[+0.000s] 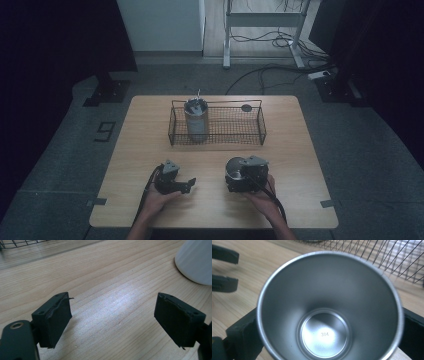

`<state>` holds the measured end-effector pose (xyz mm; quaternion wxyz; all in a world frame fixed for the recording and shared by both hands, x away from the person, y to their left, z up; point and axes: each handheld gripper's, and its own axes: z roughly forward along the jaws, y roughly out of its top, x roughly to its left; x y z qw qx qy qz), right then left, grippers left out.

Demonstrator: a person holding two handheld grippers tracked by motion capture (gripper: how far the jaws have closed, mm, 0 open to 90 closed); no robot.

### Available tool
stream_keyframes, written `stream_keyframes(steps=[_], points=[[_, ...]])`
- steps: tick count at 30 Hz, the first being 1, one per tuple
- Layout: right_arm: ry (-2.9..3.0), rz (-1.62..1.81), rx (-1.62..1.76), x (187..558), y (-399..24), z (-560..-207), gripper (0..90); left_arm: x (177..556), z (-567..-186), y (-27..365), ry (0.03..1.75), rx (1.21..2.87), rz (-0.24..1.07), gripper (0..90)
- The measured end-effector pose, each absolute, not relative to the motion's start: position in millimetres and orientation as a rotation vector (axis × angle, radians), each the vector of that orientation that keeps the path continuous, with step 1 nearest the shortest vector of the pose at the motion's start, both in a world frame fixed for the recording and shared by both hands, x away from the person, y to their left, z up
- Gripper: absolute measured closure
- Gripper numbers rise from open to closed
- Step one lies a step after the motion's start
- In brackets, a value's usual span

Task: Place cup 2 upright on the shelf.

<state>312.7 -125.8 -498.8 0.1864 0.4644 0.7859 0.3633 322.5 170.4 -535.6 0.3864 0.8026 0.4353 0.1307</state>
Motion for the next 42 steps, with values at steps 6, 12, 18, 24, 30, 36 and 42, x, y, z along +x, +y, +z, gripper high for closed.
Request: stream_keyframes(steps=[6,12,18,24,30,36,42], points=[[2.258,1.017,1.274,314.9,-125.7,-505.6,6.8,322.7,-535.7,171.6,1.111,2.041,0.332,14.3],[2.253,1.024,1.249,315.0,-126.4,-506.3,7.2,322.8,-536.1,171.8,1.111,2.044,0.332,14.3],[2.25,1.032,1.235,315.4,-127.1,-506.5,7.5,323.0,-536.4,172.5,1.111,2.047,0.332,14.3],[2.233,1.056,1.242,315.1,-128.7,-505.8,7.6,323.0,-537.3,172.0,1.11,2.054,0.334,14.3],[2.208,1.095,1.24,313.0,-132.1,-500.5,7.6,322.7,-537.2,171.9,1.109,2.053,0.34,14.3],[2.197,1.117,1.219,309.8,-134.6,-493.2,7.6,322.6,-536.8,172.6,1.112,2.045,0.346,14.3],[2.165,1.162,1.225,307.5,-139.4,-484.6,7.6,322.2,-536.4,173.7,1.115,2.042,0.352,14.3]])
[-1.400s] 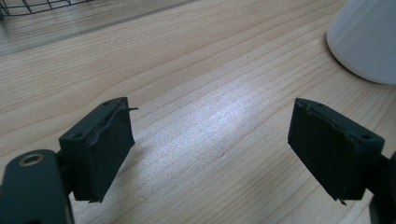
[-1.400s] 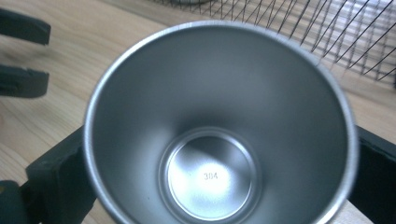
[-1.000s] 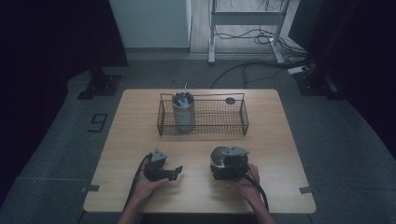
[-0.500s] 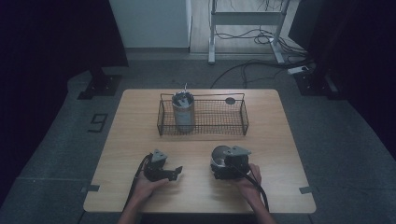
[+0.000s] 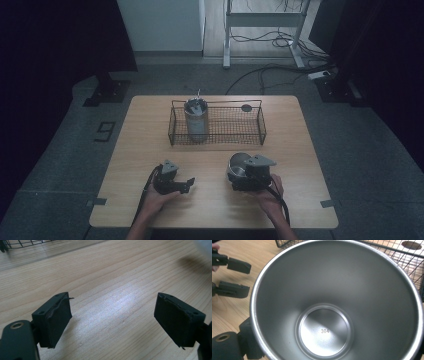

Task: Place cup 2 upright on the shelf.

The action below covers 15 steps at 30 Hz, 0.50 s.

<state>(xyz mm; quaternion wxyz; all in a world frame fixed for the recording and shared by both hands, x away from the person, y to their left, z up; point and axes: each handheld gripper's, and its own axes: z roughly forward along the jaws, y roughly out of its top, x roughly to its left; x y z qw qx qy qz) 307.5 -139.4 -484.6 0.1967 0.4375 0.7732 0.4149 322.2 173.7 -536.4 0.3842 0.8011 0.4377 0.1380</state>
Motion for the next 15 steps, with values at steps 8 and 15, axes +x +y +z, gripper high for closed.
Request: stream_keyframes(steps=[8,15], points=[[2.128,1.181,1.231,307.0,-145.1,-478.5,7.6,321.8,-536.4,174.5,1.118,2.046,0.353,14.3],[2.122,1.191,1.228,309.3,-151.2,-469.9,7.6,321.6,-535.1,177.8,1.127,2.032,0.352,14.3]])
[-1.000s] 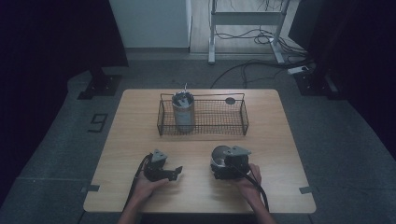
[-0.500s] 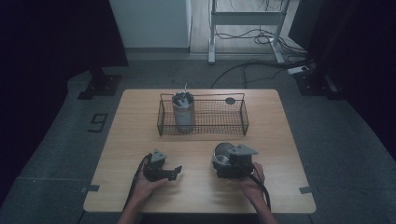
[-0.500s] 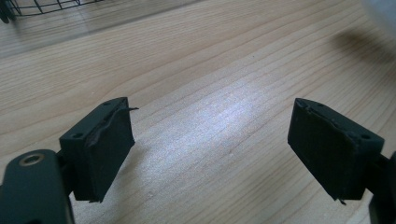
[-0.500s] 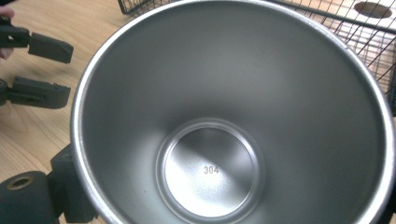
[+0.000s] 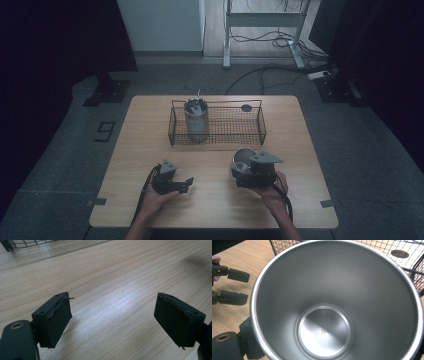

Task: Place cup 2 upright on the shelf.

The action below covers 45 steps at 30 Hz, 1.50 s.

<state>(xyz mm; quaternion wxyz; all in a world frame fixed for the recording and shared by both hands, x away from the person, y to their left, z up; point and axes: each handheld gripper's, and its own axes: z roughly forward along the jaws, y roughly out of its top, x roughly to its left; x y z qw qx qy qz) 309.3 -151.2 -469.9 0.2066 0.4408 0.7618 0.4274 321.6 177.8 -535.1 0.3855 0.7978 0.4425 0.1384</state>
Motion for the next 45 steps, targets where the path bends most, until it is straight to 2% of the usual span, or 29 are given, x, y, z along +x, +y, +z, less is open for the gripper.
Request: stream_keyframes(steps=[17,45], points=[[2.094,1.22,1.256,323.0,-167.4,-446.0,7.7,320.9,-537.0,177.6,1.12,2.046,0.351,14.3],[2.113,1.23,1.223,359.0,-166.2,-411.7,7.7,321.0,-538.9,177.3,1.127,2.049,0.345,14.4]])
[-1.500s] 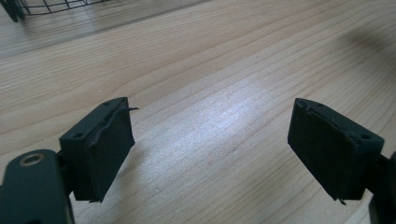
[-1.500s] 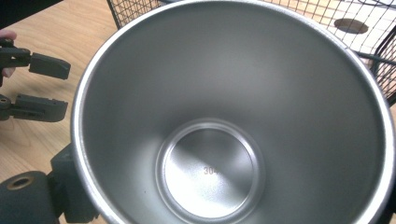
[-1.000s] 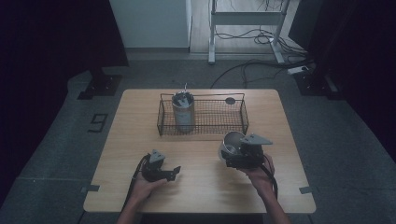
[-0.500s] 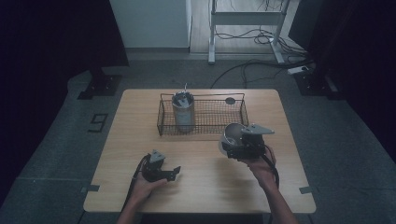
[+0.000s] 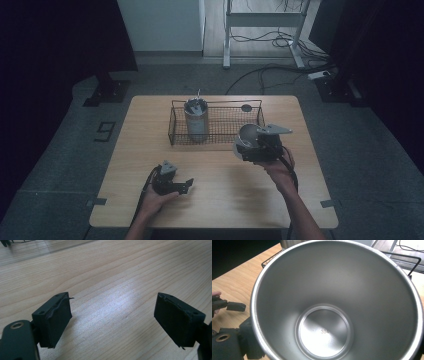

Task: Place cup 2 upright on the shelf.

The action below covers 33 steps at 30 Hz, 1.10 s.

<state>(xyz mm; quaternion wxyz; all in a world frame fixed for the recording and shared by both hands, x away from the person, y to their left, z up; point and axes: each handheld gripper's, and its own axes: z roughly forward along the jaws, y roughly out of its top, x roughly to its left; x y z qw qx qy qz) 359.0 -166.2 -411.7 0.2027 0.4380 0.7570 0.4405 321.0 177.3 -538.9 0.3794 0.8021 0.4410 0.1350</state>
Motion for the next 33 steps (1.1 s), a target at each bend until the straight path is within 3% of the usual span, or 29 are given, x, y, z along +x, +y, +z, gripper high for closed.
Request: stream_keyframes(steps=[33], points=[[2.144,1.232,1.223,409.5,-160.8,-387.9,7.7,321.0,-540.7,176.1,1.123,2.059,0.343,14.5]])
